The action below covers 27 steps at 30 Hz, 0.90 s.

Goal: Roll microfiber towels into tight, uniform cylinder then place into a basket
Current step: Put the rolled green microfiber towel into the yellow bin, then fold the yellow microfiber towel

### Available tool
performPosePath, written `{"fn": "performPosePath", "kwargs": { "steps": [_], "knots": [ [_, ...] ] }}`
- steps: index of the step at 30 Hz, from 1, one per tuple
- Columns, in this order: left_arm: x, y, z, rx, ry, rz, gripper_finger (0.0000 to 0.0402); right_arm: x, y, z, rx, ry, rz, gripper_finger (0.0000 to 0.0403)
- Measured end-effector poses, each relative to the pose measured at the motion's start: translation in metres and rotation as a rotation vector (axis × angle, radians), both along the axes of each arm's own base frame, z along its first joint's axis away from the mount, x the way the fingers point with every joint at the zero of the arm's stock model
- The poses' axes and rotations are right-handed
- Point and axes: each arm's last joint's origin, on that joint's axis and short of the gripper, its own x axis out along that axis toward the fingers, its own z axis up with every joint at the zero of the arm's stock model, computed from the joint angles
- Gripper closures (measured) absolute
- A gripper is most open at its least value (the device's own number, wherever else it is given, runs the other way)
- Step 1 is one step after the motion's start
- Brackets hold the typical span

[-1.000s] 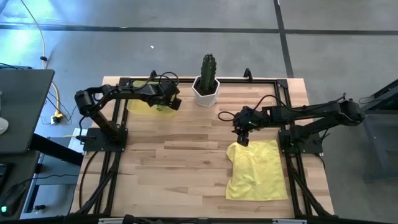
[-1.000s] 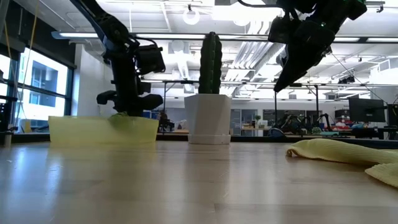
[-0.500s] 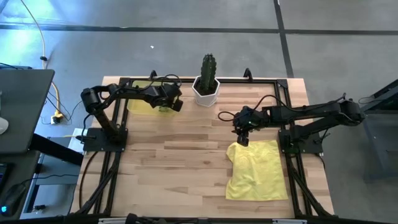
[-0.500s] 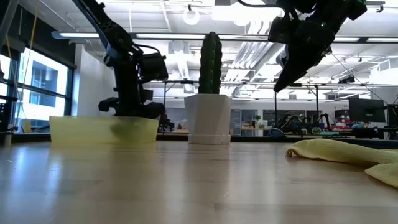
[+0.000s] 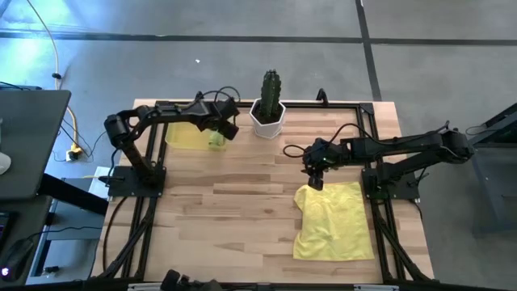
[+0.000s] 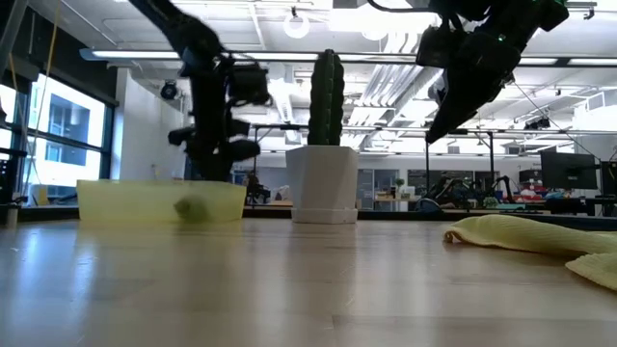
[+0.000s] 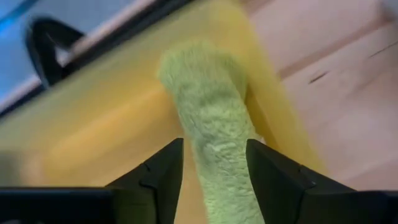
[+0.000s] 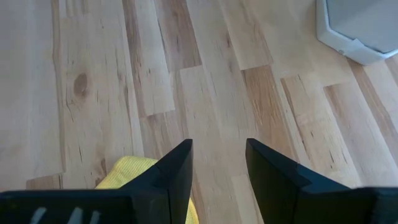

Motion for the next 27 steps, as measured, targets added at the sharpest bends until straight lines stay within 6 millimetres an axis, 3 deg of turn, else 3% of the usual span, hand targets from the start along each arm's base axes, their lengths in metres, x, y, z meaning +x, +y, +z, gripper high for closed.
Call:
{"fn": "performPosePath", "kwargs": {
  "steps": [6, 11, 15, 21, 27],
  "knots": [
    [0.02, -0.002, 0.039, -0.018, -0.025, -0.112, 0.0236, -0.005, 0.001, -0.004, 0.069, 0.063, -0.033, 0.0261],
    [0.046, -0.028, 0.047, -0.136, -0.174, -0.289, 0.024, -0.021, 0.009, -0.012, 0.354, 0.258, -0.068, 0.0261],
    [0.069, -0.062, 0.049, -0.165, -0.234, -0.468, 0.024, -0.033, 0.027, -0.015, 0.526, 0.411, -0.048, 0.0261],
    [0.1, -0.123, 0.054, -0.126, -0.323, -0.675, 0.0241, -0.041, 0.056, -0.026, 0.535, 0.472, -0.008, 0.0261],
    [0.121, -0.187, 0.063, -0.092, -0.454, -0.865, 0.0241, -0.053, 0.073, -0.042, 0.467, 0.519, -0.152, 0.0261]
  ]
}}
